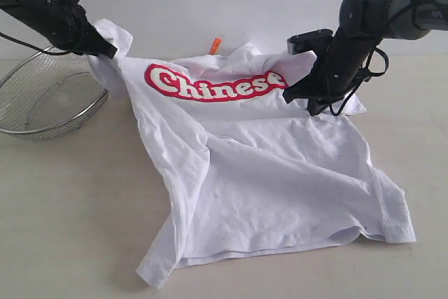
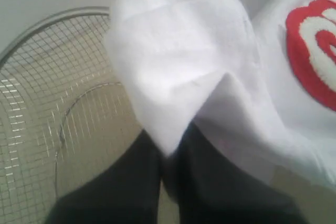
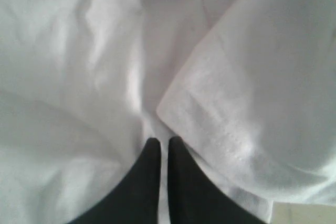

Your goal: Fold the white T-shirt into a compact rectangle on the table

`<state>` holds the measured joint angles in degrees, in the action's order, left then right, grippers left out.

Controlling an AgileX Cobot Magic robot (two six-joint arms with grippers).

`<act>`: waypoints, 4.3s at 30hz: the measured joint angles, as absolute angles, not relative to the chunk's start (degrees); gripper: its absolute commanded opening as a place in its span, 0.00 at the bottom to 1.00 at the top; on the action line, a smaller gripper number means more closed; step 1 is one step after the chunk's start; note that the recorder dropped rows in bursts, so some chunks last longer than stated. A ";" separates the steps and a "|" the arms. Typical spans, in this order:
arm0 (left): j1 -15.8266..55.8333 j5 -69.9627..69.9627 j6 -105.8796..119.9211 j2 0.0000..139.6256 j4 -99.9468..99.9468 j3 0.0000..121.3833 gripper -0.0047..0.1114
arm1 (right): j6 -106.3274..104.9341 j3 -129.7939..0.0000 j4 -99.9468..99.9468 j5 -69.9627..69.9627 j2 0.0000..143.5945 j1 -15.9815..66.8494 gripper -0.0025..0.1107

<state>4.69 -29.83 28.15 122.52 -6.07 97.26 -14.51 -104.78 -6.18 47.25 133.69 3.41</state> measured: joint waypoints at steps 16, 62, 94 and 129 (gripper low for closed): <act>6.73 -29.99 25.43 120.55 -9.38 102.19 0.56 | -14.51 -104.78 -4.86 47.52 133.69 3.41 0.02; 23.96 -29.52 56.64 99.03 -57.40 53.17 0.08 | -29.73 -72.75 -28.25 67.27 108.71 8.67 0.02; 31.01 -23.51 87.22 110.48 -92.68 51.03 0.08 | -31.01 -56.85 -27.35 37.85 107.90 8.67 0.02; 31.05 -29.42 68.07 105.56 -75.64 48.23 0.08 | -26.34 -42.47 -24.82 43.60 98.40 8.57 0.02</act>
